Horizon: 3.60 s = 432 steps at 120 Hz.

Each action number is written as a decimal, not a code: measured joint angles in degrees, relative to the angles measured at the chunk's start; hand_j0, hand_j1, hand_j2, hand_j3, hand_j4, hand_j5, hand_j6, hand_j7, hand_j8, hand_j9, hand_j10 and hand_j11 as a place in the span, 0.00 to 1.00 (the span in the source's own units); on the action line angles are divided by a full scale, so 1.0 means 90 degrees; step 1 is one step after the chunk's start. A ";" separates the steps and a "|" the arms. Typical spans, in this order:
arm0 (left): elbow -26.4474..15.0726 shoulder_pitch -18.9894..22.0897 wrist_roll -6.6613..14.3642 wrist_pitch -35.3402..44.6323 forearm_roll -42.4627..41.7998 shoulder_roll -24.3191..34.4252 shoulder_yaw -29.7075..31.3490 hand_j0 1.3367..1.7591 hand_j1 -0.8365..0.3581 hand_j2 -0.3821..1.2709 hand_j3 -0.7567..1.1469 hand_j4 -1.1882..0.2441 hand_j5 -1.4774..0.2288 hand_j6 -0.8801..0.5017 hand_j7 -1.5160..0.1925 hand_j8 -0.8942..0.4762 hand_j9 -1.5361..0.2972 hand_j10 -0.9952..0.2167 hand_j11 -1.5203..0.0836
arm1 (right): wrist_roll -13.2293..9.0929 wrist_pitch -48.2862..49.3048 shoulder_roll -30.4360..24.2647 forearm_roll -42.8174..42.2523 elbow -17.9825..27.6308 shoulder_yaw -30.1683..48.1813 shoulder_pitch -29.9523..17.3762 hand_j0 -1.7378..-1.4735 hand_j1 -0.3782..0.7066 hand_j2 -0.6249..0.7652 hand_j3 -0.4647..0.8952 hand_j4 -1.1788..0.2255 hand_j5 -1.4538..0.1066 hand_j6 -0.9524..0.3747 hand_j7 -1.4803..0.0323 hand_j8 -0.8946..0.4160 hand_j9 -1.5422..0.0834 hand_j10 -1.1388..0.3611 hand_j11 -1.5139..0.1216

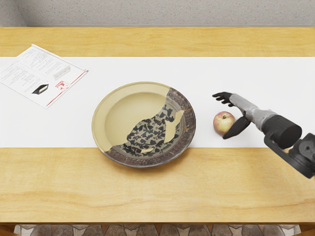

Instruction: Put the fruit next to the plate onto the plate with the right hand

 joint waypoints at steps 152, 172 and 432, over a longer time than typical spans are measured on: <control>0.0000 0.0000 0.0000 0.0000 0.0000 0.0000 0.0000 0.76 0.75 0.26 0.40 0.66 0.68 0.46 0.70 0.47 0.66 0.62 0.75 | 0.0030 -0.0217 -0.0003 -0.0111 -0.0202 -0.0273 0.0133 0.34 0.54 0.52 0.34 0.42 0.32 0.52 0.38 0.57 0.37 0.54 0.36; 0.0000 0.0000 0.0000 0.0000 0.0000 0.0000 -0.0001 0.76 0.75 0.26 0.40 0.66 0.68 0.46 0.70 0.47 0.66 0.62 0.75 | 0.0119 0.0399 -0.0177 0.0666 -0.0060 0.0041 0.0420 0.35 0.50 0.46 0.34 0.39 0.30 0.51 0.36 0.56 0.35 0.52 0.34; 0.0001 0.0000 0.0000 0.0000 0.0000 0.0000 0.0001 0.76 0.75 0.26 0.40 0.66 0.68 0.46 0.70 0.47 0.66 0.62 0.75 | 0.0072 0.2676 0.3286 -0.0022 -0.1691 0.0688 0.1019 0.30 0.33 0.42 0.34 0.46 0.69 0.52 0.73 0.53 0.71 0.57 0.69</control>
